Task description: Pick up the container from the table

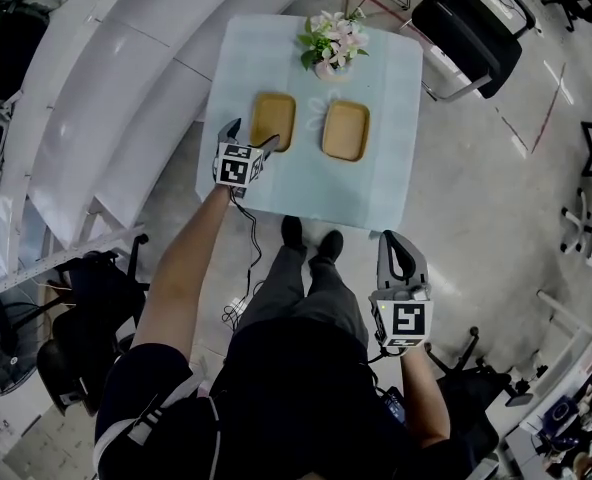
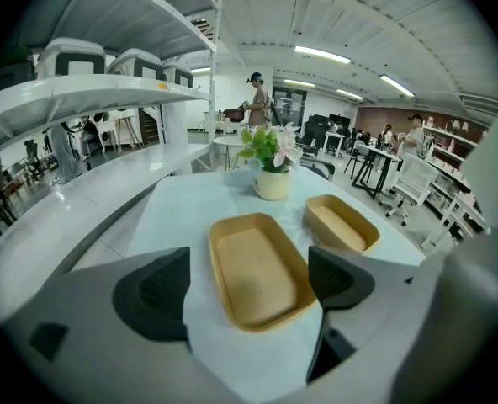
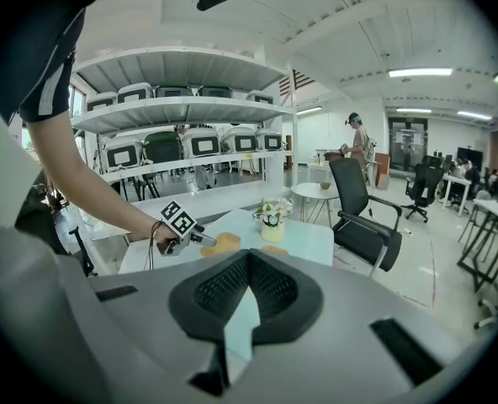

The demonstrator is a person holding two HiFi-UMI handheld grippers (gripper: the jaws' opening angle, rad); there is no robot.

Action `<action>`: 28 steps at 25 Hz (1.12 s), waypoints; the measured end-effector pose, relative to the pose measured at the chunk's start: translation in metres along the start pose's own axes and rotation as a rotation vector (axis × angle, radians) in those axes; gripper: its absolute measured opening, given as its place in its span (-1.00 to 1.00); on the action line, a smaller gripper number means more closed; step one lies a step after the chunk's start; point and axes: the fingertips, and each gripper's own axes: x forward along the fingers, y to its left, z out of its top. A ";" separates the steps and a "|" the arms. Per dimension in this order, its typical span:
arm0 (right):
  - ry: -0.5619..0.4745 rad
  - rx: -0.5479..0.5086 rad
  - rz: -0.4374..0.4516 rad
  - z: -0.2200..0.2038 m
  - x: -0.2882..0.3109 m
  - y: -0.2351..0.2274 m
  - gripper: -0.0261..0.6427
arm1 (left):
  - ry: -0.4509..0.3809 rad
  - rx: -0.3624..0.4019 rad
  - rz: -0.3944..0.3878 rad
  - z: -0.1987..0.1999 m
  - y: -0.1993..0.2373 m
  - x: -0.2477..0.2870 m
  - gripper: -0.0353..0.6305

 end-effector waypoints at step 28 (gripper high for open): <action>0.067 0.031 -0.007 -0.023 0.018 -0.005 -0.92 | 0.178 -0.086 -0.009 -0.035 0.035 0.051 -0.31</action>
